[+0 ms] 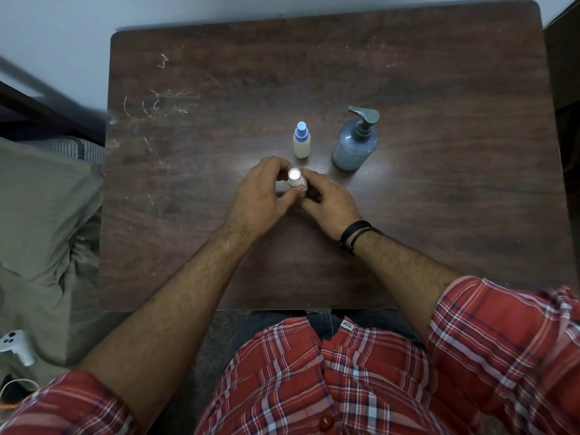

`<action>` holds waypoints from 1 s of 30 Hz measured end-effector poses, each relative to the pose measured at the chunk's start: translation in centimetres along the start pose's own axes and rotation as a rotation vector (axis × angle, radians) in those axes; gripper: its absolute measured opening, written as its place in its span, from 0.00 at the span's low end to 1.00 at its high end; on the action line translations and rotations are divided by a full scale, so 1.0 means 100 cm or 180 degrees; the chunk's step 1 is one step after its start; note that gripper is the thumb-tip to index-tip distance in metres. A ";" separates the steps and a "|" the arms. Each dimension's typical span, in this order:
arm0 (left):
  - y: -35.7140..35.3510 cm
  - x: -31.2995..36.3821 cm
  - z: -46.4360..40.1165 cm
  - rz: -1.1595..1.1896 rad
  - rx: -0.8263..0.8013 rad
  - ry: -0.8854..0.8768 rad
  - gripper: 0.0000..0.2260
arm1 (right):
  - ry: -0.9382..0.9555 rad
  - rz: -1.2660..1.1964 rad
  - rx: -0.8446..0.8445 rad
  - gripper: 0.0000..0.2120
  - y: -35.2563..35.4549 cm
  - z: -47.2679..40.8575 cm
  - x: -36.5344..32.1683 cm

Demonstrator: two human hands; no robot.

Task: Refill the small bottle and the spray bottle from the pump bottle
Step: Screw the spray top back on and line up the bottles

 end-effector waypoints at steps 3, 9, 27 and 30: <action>-0.001 0.000 0.002 0.0050 -0.0023 -0.0127 0.13 | 0.0000 -0.0010 0.0008 0.24 0.001 0.000 -0.001; -0.006 0.000 0.005 0.0323 -0.0025 -0.0081 0.16 | 0.0003 0.0019 0.0045 0.24 0.001 0.000 0.000; -0.016 -0.010 0.004 0.0280 0.0357 -0.0126 0.17 | 0.0042 0.0012 0.0093 0.22 0.003 0.001 -0.002; -0.007 -0.023 0.006 0.0177 0.0404 -0.0033 0.18 | 0.0004 0.0048 0.0051 0.23 0.001 0.000 -0.001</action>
Point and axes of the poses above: each hand's wrist, its own z-axis away from the middle knuckle, its own y-axis out of the back of the hand, x = y × z, the point moved 6 cm from there along -z, towards the middle knuckle, and after that the axes turned 14 degrees about -y, right-handed, at the moved point
